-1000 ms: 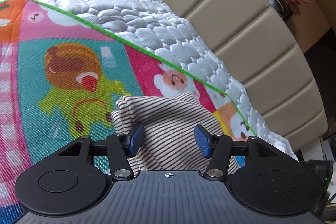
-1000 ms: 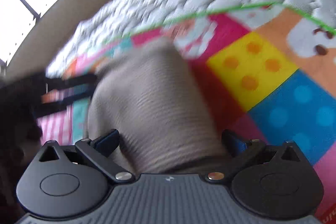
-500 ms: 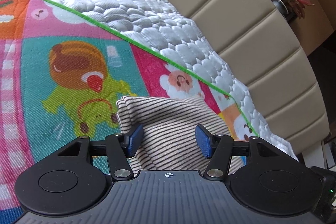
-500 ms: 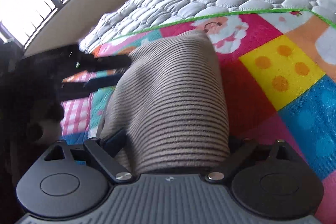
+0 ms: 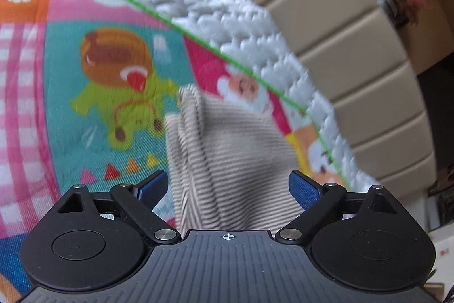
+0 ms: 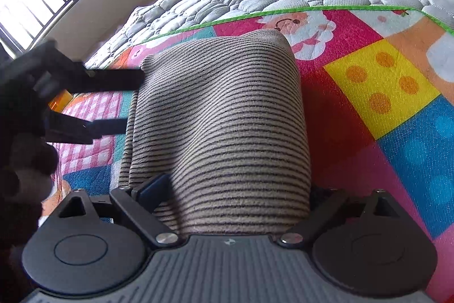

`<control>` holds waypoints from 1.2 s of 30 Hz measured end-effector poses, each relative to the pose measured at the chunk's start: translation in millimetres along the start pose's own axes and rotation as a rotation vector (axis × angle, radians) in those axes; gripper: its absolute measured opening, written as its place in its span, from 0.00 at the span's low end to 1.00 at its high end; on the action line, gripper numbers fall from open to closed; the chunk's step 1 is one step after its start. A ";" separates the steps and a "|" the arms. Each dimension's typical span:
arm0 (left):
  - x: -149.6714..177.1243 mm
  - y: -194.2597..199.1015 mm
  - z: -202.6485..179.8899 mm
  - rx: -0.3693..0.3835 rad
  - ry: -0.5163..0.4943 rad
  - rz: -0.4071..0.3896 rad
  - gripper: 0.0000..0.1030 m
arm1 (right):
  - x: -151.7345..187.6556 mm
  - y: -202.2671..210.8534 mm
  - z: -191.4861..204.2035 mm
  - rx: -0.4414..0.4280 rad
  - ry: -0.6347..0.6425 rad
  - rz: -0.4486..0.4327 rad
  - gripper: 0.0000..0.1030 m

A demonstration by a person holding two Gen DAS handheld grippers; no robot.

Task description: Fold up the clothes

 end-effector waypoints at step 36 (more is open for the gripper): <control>15.0 -26.6 -7.3 -0.045 -0.150 0.042 0.80 | -65.9 25.7 -35.4 0.025 -0.067 -0.159 0.84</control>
Point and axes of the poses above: each gripper's, at about its wrist camera, not at the fingertips, and y roughly against the way its jaws point, z to its left, x to its underside, the point moved 8 cm from there along -y, roughly the way its jaws point, and after that the axes turned 2 degrees about -z, right-handed, at the moved point
